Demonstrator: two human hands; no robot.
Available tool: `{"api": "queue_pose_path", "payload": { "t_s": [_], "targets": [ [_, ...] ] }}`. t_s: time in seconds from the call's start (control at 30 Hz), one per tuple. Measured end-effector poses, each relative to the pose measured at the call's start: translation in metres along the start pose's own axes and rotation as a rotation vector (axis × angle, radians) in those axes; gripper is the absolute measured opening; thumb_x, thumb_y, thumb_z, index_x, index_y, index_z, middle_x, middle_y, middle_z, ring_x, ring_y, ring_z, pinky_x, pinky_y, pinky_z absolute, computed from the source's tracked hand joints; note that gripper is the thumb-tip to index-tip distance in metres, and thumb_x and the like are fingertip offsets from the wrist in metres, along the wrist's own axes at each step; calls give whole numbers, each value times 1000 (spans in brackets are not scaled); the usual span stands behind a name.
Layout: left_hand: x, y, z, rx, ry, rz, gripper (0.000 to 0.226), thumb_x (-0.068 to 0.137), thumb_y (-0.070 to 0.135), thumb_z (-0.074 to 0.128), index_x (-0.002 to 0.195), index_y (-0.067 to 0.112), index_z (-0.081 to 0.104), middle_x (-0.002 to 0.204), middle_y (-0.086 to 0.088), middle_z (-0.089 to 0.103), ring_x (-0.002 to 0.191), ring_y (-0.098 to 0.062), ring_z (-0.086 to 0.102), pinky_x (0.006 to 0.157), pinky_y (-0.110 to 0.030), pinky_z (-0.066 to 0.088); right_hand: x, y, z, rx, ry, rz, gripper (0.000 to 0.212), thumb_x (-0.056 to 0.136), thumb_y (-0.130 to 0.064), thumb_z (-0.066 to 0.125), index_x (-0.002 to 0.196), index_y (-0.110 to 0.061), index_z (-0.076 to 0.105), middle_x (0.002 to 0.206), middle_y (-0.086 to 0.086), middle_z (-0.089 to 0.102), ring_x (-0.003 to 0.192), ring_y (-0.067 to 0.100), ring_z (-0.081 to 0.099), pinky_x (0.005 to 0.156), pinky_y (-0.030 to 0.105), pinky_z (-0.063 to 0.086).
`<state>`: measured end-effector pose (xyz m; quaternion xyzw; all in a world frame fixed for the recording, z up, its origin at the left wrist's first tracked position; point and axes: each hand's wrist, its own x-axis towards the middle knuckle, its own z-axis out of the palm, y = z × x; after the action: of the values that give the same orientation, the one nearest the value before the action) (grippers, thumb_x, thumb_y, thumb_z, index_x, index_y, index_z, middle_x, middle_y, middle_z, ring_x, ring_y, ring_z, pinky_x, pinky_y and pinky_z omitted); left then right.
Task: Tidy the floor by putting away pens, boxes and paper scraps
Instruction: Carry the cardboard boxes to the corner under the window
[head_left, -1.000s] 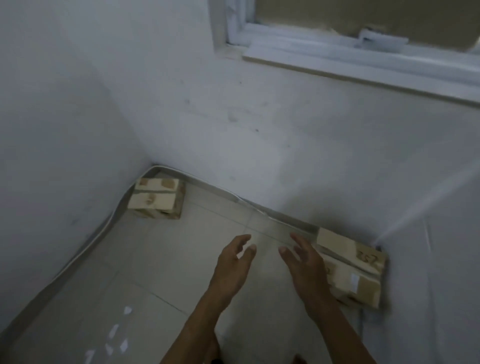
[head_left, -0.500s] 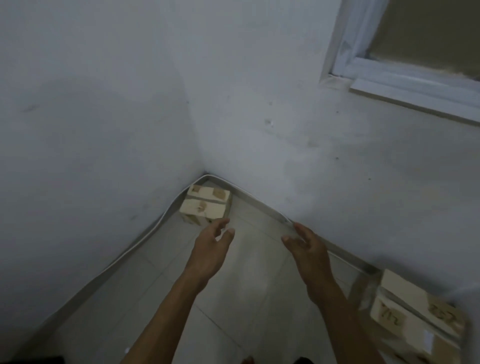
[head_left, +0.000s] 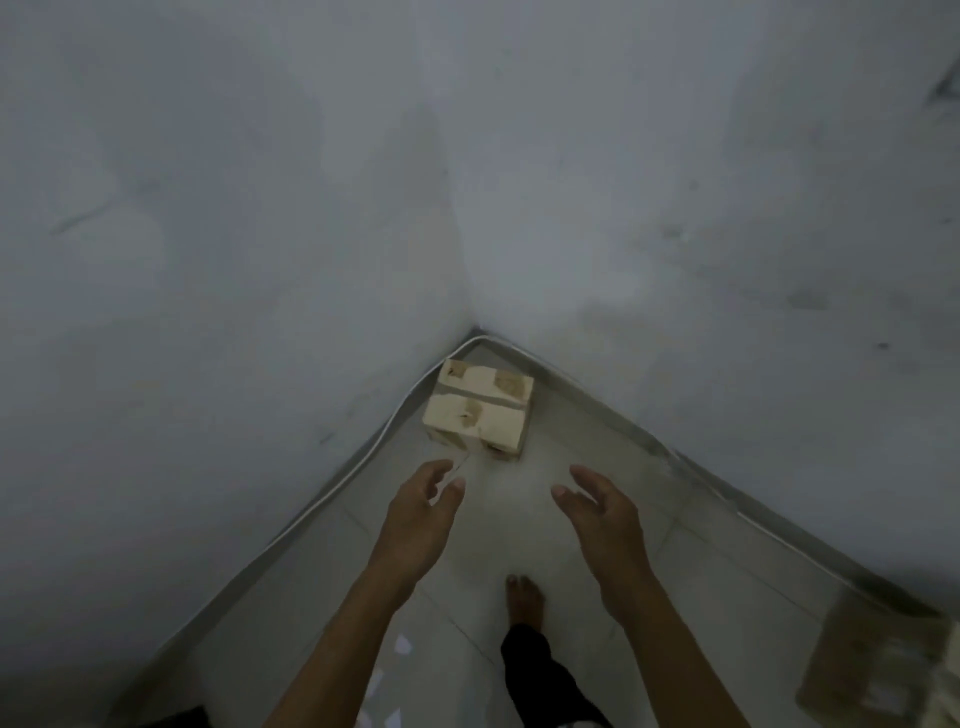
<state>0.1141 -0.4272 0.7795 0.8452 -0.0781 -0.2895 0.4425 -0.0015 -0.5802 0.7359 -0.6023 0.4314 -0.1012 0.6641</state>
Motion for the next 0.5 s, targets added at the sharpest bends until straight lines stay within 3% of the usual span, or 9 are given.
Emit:
{"api": "queue_pose_path", "payload": {
  "t_s": [0.13,0.3,0.5],
  "targets": [
    [61,-6,-25,27,-16,-29,34,98,29,48,131,25,51,130,6,51,118,-8,47,92,-23,36,60,-13,48,-16,9,51,44,87,-28,65,129,-21,54,123,-7,52,112,10,49,90,25,38],
    [144,-4,-60,39,42,-21,31,98,26,48,128,22,54,124,8,55,116,-9,51,97,-27,41,127,-27,103,-72,-17,102,42,88,-28,64,128,-22,54,123,-7,51,113,9,47,88,25,38],
    [236,-26,-73,107,-86,-63,32,98,25,48,129,20,53,123,5,55,114,-11,52,98,-26,41,195,-39,139,-137,64,131,41,87,-30,65,127,-25,54,121,-8,52,113,8,47,88,24,39]
  ]
}}
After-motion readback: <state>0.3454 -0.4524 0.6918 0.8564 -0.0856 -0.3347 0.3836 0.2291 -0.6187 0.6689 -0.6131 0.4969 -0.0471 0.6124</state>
